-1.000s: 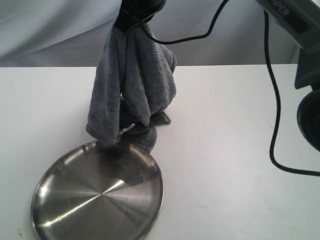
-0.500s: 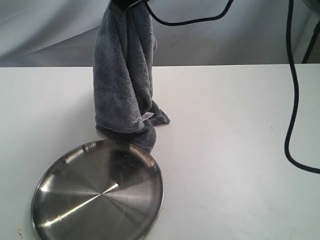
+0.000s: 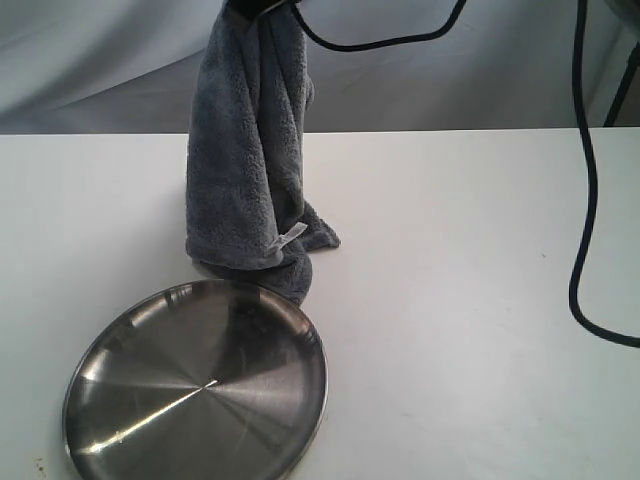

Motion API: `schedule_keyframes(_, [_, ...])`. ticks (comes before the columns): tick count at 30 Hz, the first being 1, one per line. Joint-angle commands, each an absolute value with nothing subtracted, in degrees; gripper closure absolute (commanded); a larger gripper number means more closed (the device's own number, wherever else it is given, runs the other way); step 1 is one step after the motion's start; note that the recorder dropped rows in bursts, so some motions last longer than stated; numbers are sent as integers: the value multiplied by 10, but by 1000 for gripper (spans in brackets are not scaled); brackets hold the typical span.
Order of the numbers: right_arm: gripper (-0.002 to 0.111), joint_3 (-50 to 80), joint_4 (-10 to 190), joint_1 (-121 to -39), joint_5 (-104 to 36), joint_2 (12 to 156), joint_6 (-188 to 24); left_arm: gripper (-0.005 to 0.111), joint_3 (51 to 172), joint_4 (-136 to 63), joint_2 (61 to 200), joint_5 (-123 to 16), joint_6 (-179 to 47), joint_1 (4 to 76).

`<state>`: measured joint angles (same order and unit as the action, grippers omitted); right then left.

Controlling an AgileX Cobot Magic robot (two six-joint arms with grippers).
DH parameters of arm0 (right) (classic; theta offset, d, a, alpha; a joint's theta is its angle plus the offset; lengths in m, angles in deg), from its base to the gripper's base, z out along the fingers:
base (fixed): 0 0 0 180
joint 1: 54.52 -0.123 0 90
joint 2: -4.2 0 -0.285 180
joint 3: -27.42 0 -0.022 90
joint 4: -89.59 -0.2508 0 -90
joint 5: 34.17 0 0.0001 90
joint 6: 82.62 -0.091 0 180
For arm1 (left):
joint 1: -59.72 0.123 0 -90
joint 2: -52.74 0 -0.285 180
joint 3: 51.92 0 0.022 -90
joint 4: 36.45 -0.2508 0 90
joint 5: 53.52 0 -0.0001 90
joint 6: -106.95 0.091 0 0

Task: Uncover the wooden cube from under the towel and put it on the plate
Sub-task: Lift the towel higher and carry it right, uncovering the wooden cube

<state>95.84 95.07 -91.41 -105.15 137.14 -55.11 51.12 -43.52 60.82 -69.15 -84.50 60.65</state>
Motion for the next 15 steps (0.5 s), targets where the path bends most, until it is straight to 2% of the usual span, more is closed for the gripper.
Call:
schedule_keyframes(1, [108,962,1030,-912,-1041,1363,-580,105,509,-431,605,-687,-848,608])
schedule_keyframes(15, [108,962,1092,-912,-1041,1363,-591,105,509,-431,605,-687,-848,608])
